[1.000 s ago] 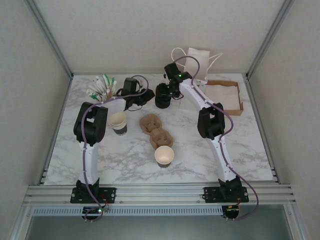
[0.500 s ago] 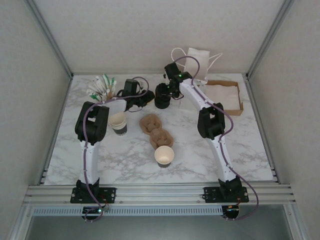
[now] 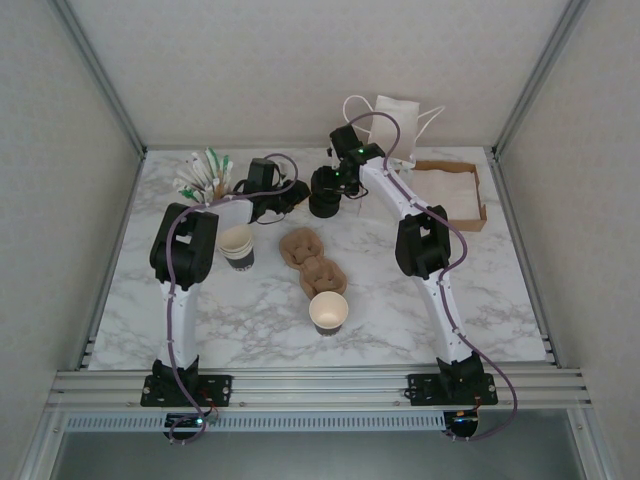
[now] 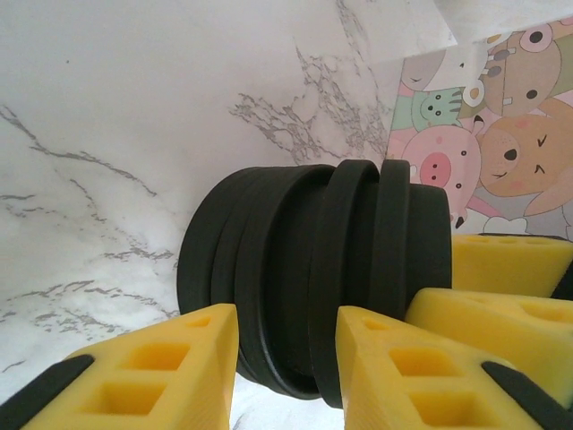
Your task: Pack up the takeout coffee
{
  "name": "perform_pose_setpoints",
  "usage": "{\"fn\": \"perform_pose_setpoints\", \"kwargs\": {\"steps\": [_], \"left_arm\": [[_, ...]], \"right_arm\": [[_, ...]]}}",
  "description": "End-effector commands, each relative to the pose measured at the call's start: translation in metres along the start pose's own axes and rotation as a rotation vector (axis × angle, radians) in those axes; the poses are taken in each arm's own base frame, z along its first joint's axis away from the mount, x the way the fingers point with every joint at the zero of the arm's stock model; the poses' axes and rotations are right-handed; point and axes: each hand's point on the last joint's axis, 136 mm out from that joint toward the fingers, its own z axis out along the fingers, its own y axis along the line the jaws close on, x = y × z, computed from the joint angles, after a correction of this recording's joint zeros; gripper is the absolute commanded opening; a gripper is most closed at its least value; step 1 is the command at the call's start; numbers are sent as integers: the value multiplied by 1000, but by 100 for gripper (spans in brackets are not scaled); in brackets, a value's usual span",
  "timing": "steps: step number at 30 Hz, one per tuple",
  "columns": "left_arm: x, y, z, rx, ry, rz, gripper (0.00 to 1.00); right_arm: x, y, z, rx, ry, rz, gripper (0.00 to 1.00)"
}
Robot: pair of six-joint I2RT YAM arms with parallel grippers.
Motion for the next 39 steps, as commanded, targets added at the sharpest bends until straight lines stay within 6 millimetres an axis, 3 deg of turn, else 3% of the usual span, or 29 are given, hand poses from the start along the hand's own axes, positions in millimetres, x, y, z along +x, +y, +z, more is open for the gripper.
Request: {"fn": "perform_pose_setpoints", "kwargs": {"steps": [1,12,21,29,39], "left_arm": [[7,21,9,-23,18,-21,34],[8,31,9,-52,16,-28,34],[7,28,7,-48,14,-23,34],[0,13,-2,-23,-2,-10,34],[-13,-14,-19,10,-33,13,37]], "right_arm": [[-3,11,-21,-35,-1,15,70],[-5,11,-32,-18,-16,13,70],[-7,12,-41,21,-34,-10,70],[-9,20,-55,49,-62,-51,70],[-16,34,-94,38,-125,-81,70]]}}
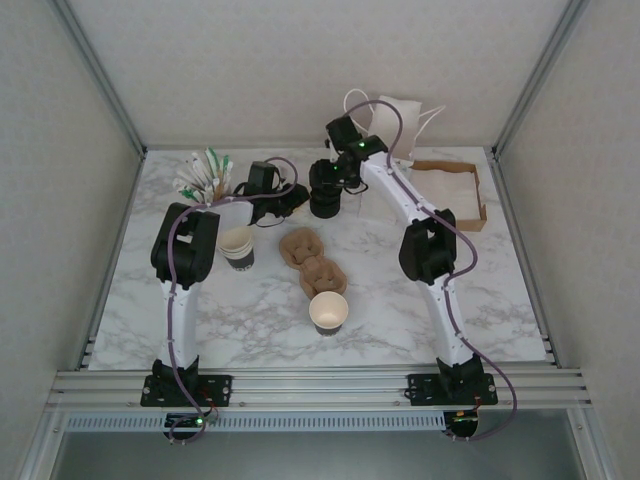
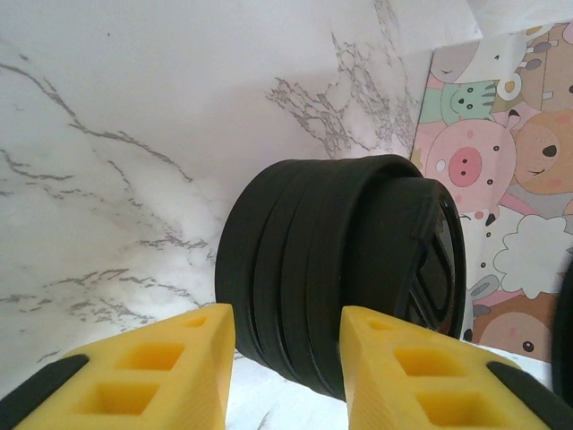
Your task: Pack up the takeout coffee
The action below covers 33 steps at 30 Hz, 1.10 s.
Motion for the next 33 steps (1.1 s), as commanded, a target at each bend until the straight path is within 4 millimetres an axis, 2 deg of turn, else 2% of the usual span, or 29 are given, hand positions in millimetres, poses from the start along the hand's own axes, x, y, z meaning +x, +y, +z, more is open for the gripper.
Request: {"fn": "perform_pose_setpoints", "kwargs": {"steps": [1,4,8,12,15,18,22,27,33], "left_arm": [[-17,-29,-23,39,-45,31,38],[-18,-38,-31,54,-55,38,41],[-24,-61,-52,86,-88,63,50],[-34,-77,-76,85,-142,98,65],[-40,-86,-94,84,-179,115,72],[-41,-95,-114,90,-214,137,85],[-37,-108,-144,97,-270,166,100],[-27,-132,-192,142,-343,212,100],[6,-156,-248,174,-411,301,100]], "right_arm": [[-13,10,-41,-8,-68,-26,70],[-13,14,-53,-19,-78,-31,70],[-12,23,-76,-43,-99,-46,70],[-6,32,-101,-74,-116,-57,70],[2,37,-121,-90,-119,-69,70],[13,39,-141,-103,-126,-84,70],[35,41,-166,-136,-125,-100,70],[70,40,-190,-167,-122,-120,71],[129,38,-194,-172,-50,-157,70]]}}
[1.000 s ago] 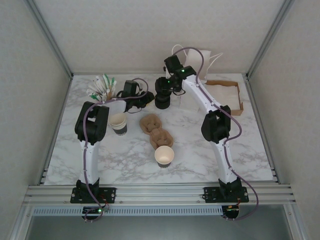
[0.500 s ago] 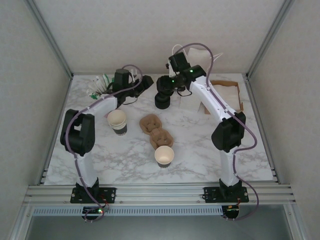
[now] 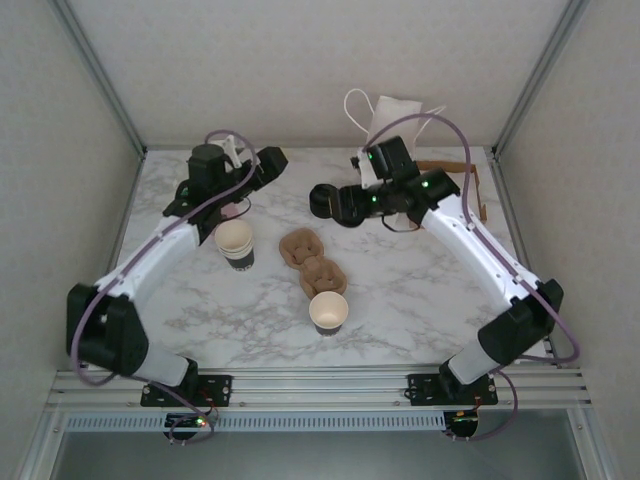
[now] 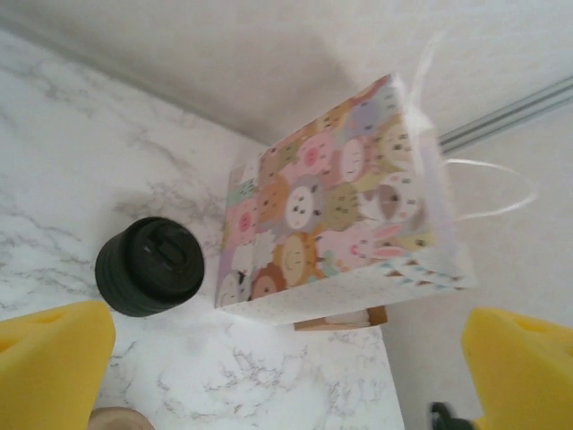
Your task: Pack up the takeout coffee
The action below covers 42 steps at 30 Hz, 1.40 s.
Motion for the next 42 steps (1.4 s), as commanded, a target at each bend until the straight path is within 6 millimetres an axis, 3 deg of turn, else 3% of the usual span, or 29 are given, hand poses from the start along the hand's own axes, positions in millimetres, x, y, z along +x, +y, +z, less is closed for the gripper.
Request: {"fn": "perform_pose_setpoints", "kwargs": {"steps": [1,9,16,22,31,42], "left_arm": [[6,-19,-33,17,-49,72,100],[59,-34,-77,70,-62,163,100],[101,-21,-101,118,-66,198,100],[104,-16,-117,131,-106,213,100],[111,-8,-108,105,-73,219,100],[113,-7,-101,107,-64,226,100]], "right_arm": [[31,10,-1,-27,43,-51,70],[97,19,4,-5,131,-166,70],[136,31,16,12,152,-292,70],[155,41,22,22,146,-368,71],[177,46,26,26,187,-409,70],[183,55,31,19,207,-441,70]]}}
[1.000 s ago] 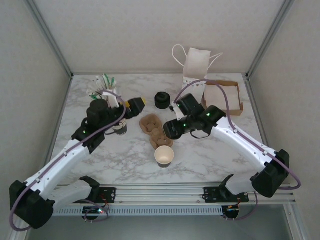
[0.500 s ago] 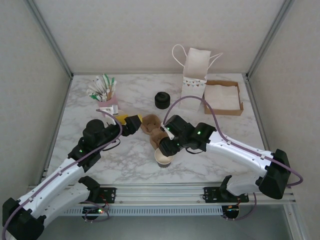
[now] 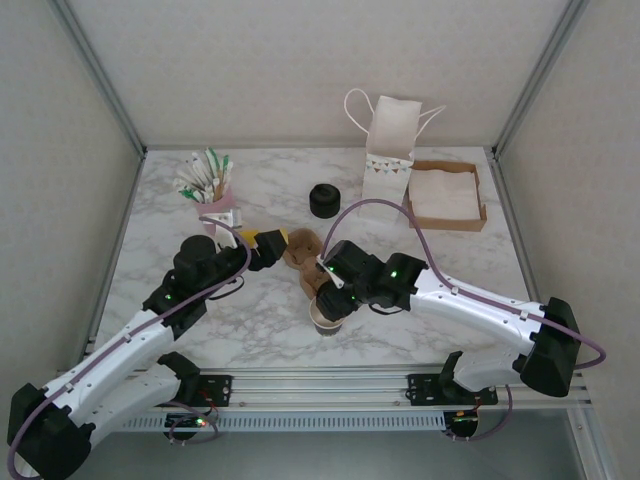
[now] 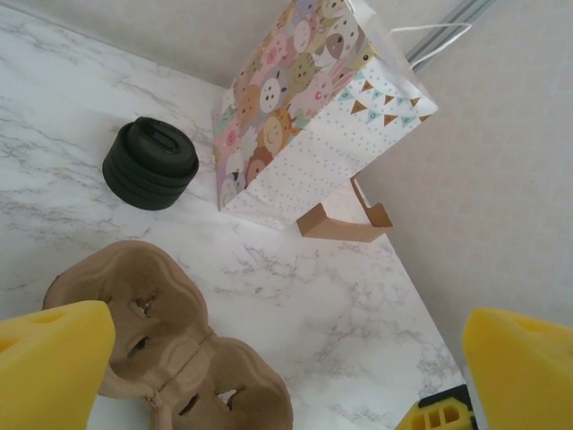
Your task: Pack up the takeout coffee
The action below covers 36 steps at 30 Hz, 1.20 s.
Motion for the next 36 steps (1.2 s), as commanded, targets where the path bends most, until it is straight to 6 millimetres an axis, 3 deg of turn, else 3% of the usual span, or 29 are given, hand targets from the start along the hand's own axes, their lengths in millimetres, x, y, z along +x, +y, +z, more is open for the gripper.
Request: {"fn": "perform_pose_setpoints", "kwargs": {"steps": [1,36], "left_arm": [[-8,-9,-1,33,-35,28,100],[-1,0,1,7,-22,45,100]], "right_arm": [[-2,5,1,3,-4,-19,70],[6,25,18,18,78,-108,71]]}}
